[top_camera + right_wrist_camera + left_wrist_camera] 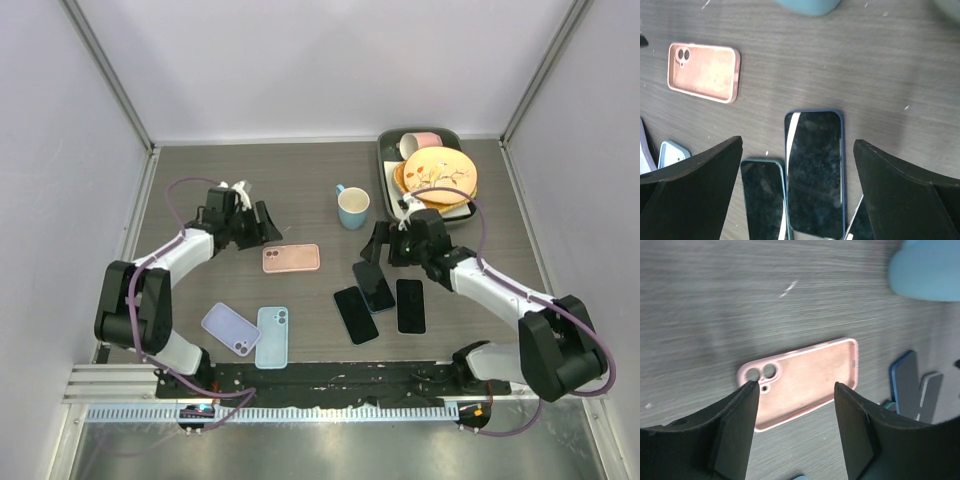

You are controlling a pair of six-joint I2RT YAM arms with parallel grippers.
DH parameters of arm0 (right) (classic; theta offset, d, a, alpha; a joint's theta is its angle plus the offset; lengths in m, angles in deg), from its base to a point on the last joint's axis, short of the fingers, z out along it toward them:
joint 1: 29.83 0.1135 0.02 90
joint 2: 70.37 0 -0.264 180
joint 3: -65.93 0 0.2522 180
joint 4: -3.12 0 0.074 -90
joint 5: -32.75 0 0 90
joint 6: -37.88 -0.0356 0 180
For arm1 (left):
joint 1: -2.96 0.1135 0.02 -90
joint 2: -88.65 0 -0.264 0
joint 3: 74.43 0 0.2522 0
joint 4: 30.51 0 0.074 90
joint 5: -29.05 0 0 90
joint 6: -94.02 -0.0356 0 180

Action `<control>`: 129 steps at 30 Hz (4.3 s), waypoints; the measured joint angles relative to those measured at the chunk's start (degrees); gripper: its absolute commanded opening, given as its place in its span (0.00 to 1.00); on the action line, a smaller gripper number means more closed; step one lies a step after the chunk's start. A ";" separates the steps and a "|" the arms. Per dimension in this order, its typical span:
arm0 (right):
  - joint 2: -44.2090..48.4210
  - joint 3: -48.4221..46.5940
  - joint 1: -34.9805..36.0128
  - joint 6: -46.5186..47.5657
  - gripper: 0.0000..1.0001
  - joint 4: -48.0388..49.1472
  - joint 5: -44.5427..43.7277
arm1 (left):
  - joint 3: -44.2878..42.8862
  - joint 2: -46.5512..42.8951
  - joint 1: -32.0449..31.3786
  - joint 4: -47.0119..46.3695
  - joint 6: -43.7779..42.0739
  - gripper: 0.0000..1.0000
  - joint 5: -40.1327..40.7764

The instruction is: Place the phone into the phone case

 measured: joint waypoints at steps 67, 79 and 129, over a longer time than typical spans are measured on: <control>-3.30 6.62 5.03 -11.15 0.94 0.98 -3.85 | -5.09 15.17 -21.53 -13.40 1.99 0.49 -3.87; -13.22 -0.83 3.43 -8.44 0.93 5.62 -4.87 | -1.51 17.14 -20.94 -22.77 6.95 0.41 -8.07; -16.39 1.18 1.86 -8.57 0.94 17.31 1.36 | -2.82 22.18 -32.26 -32.76 9.94 0.49 -11.39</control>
